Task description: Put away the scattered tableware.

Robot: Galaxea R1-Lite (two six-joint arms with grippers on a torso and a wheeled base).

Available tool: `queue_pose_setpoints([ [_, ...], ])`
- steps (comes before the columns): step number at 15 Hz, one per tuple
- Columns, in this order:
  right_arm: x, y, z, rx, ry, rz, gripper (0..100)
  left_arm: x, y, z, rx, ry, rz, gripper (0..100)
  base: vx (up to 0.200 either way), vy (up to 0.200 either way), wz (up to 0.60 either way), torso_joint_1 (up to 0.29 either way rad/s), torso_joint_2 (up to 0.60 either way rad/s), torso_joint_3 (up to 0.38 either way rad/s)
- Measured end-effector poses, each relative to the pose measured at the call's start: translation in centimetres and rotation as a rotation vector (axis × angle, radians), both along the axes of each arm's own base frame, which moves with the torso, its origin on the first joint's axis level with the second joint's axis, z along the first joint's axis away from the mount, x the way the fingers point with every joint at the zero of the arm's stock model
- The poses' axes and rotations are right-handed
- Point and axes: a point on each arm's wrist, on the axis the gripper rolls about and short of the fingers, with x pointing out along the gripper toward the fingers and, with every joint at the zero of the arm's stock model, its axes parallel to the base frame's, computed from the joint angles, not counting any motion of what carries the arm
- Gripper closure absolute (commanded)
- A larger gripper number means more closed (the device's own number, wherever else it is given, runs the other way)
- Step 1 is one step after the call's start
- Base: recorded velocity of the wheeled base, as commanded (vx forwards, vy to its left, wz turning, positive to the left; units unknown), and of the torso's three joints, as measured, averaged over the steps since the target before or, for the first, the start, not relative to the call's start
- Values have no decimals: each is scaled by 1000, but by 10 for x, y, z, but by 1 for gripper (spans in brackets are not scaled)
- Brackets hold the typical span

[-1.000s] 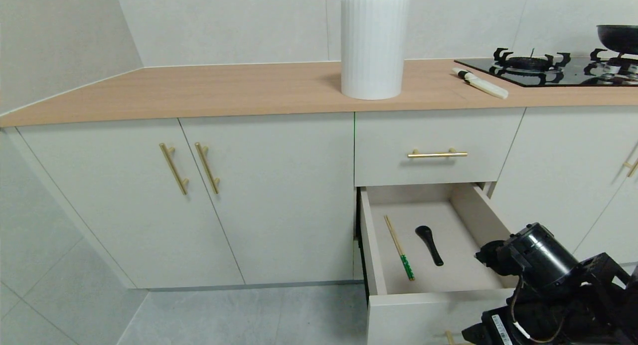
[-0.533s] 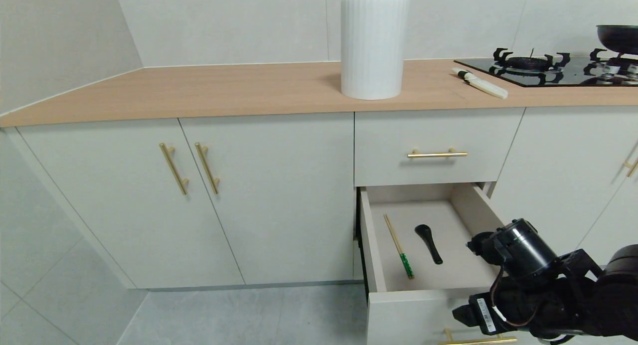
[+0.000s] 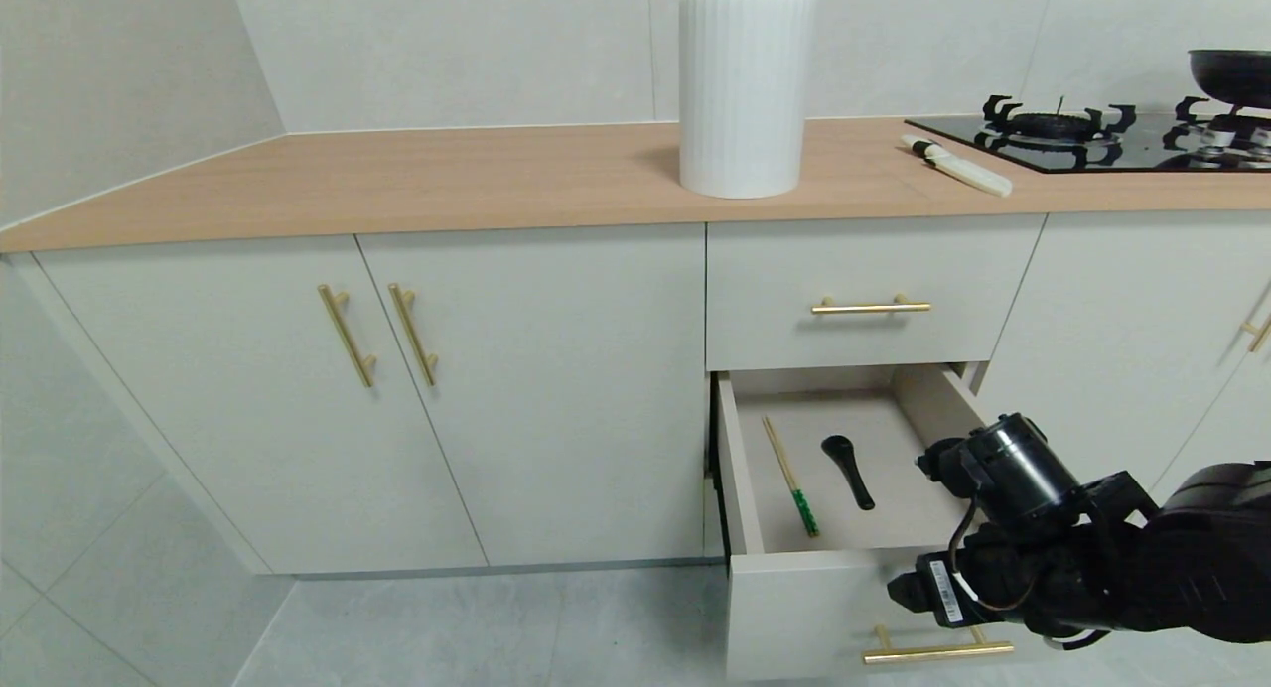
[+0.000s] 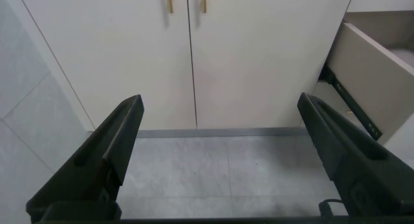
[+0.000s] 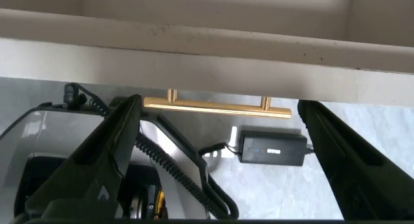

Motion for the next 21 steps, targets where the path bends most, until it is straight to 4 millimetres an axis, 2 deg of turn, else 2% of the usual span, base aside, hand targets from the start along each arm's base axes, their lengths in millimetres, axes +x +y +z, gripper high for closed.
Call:
queue_pose_setpoints([
  [6,26,13,-3,-1,-16,5,0,0,0,0,0,0,-1,0,0,0,0,0,0,0],
  [9,51,15,1,7,-54,-9,0,0,0,0,0,0,0,0,0,0,0,0,0,0],
  [12,75,8,0,-9,-74,-27,0,0,0,0,0,0,-1,0,0,0,0,0,0,0],
  [21,143,9,-8,8,-149,-77,0,0,0,0,0,0,0,0,0,0,0,0,0,0],
])
